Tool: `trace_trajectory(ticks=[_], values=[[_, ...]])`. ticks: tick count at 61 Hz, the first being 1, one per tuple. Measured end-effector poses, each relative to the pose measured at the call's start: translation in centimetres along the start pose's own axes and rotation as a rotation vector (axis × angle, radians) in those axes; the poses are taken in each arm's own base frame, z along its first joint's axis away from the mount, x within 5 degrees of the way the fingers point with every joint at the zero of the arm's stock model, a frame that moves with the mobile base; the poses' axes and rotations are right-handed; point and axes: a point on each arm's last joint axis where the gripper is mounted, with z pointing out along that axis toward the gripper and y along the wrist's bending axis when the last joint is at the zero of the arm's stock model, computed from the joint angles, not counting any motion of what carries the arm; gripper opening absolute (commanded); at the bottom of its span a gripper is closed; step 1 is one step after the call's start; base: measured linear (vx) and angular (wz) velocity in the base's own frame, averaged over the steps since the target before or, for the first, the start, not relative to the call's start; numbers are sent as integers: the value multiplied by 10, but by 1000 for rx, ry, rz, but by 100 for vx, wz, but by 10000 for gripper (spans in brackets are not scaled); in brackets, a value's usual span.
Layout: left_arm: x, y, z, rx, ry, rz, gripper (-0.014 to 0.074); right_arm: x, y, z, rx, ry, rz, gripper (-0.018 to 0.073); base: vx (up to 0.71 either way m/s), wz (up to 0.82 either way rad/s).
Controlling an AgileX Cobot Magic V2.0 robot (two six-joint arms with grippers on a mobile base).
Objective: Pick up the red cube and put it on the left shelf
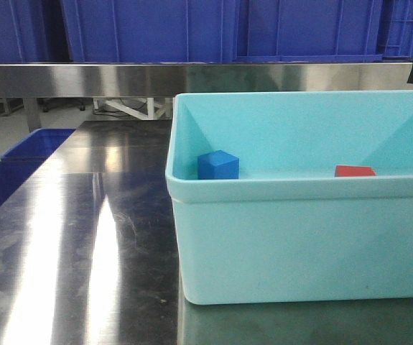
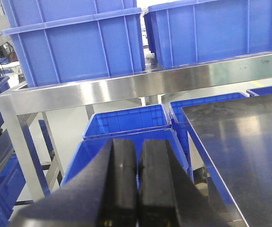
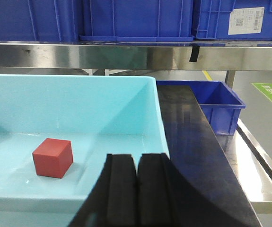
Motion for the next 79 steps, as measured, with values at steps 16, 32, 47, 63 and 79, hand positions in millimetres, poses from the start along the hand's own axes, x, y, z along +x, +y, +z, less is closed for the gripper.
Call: trace_trajectory(ticks=[16, 32, 47, 63, 79], values=[[0, 0, 0, 0, 0, 0, 106, 0, 0, 0, 0, 0, 0, 57, 0, 0], [0, 0, 0, 0, 0, 0, 106, 0, 0, 0, 0, -2, 0, 57, 0, 0], [0, 0, 0, 0, 0, 0, 106, -2, 0, 0, -3, -24, 0, 57, 0, 0], [0, 0, 0, 0, 0, 0, 106, -16, 1, 7, -7, -24, -2, 57, 1, 5], [0, 0, 0, 0, 0, 0, 106, -74, 4, 46, -5, 69, -2, 59, 0, -2]])
